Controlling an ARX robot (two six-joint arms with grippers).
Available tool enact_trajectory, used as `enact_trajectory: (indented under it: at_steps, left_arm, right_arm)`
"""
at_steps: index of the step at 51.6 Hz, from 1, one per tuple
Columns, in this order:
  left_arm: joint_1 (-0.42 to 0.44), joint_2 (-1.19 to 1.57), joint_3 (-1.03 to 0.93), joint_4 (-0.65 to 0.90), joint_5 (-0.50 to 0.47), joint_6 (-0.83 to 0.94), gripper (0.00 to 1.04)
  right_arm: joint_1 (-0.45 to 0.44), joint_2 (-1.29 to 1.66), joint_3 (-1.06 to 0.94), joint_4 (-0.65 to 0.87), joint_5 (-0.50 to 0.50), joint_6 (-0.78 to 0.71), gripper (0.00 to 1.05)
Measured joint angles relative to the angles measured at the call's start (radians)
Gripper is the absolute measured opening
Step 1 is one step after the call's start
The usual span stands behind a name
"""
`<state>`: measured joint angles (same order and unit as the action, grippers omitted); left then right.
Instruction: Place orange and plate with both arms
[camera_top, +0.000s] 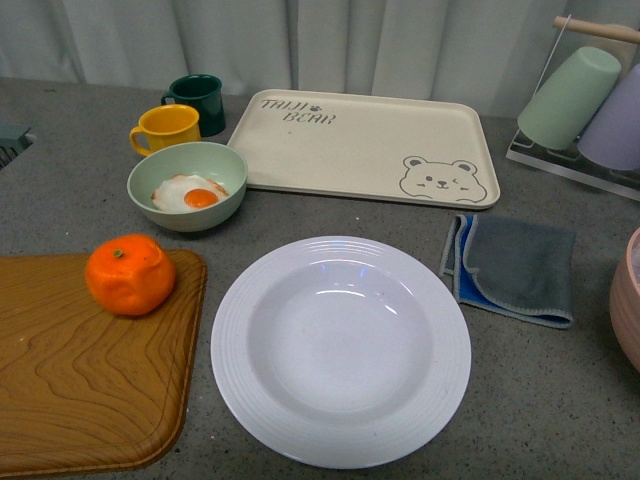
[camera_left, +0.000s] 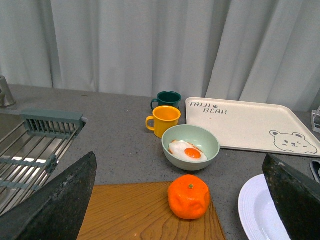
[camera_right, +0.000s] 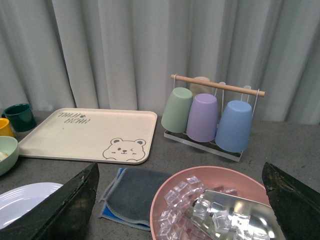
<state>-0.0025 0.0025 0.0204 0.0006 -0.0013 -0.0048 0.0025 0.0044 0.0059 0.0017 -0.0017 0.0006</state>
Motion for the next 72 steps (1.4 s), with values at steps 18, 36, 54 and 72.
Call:
enact_trajectory:
  at_steps: [18,36,54,72]
  left_arm:
    - [0.000,0.000,0.000,0.000,0.000,0.000,0.98]
    - [0.000,0.000,0.000,0.000,0.000,0.000,0.98]
    - [0.000,0.000,0.000,0.000,0.000,0.000,0.98]
    - [-0.096,0.433,0.081,-0.021,-0.207,-0.146,0.98]
  right_arm:
    - [0.000,0.000,0.000,0.000,0.000,0.000,0.95]
    - [0.000,0.000,0.000,0.000,0.000,0.000,0.95]
    - [0.000,0.000,0.000,0.000,0.000,0.000,0.95]
    - [0.000,-0.001,0.000,0.000,0.000,0.000,0.95]
